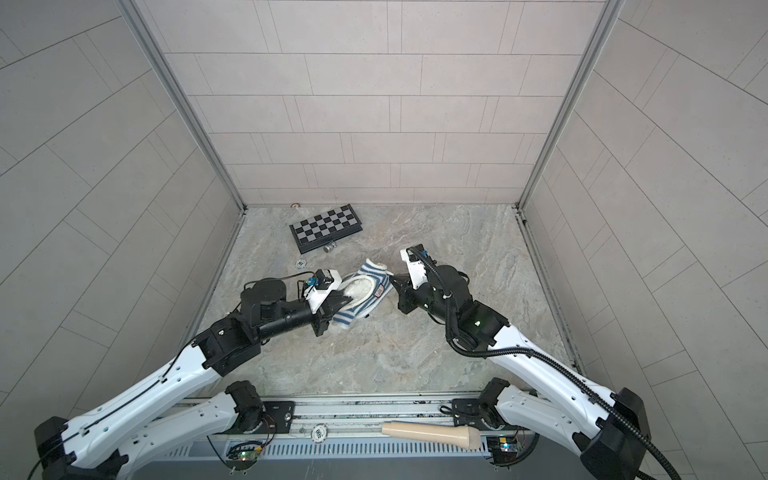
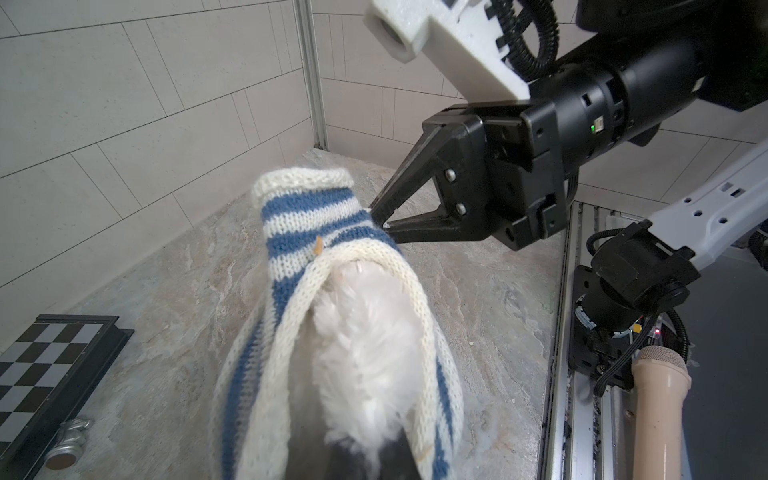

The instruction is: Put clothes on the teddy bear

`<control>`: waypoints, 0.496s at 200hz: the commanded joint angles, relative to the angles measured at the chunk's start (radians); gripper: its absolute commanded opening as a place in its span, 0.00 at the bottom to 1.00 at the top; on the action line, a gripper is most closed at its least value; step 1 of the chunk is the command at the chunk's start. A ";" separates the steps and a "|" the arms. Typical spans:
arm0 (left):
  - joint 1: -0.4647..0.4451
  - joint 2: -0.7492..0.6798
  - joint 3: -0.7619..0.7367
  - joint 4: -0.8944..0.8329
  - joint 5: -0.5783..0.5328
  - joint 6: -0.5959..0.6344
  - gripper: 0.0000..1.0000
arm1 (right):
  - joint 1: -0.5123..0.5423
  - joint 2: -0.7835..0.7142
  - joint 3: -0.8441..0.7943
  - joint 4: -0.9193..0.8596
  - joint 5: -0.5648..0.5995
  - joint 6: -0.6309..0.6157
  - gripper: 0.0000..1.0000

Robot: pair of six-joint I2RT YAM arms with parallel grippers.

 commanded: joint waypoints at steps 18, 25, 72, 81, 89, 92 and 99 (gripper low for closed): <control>-0.008 -0.060 -0.034 0.126 0.026 -0.085 0.00 | -0.017 0.098 0.030 -0.097 0.071 0.013 0.00; -0.008 -0.067 -0.041 0.145 0.022 -0.099 0.00 | -0.018 0.109 0.028 -0.098 0.067 0.015 0.00; -0.008 -0.106 -0.053 0.226 -0.032 -0.156 0.00 | -0.017 0.153 0.008 -0.100 0.045 0.029 0.00; -0.008 -0.107 -0.049 0.236 -0.031 -0.164 0.00 | -0.017 0.159 0.007 -0.098 0.031 0.030 0.00; -0.009 -0.109 -0.046 0.246 -0.028 -0.175 0.00 | -0.016 0.166 0.005 -0.094 0.016 0.030 0.00; -0.007 -0.110 -0.046 0.248 -0.027 -0.175 0.00 | -0.018 0.169 0.005 -0.093 0.009 0.030 0.00; -0.009 -0.111 -0.044 0.254 -0.024 -0.181 0.00 | -0.017 0.174 0.007 -0.097 0.001 0.030 0.00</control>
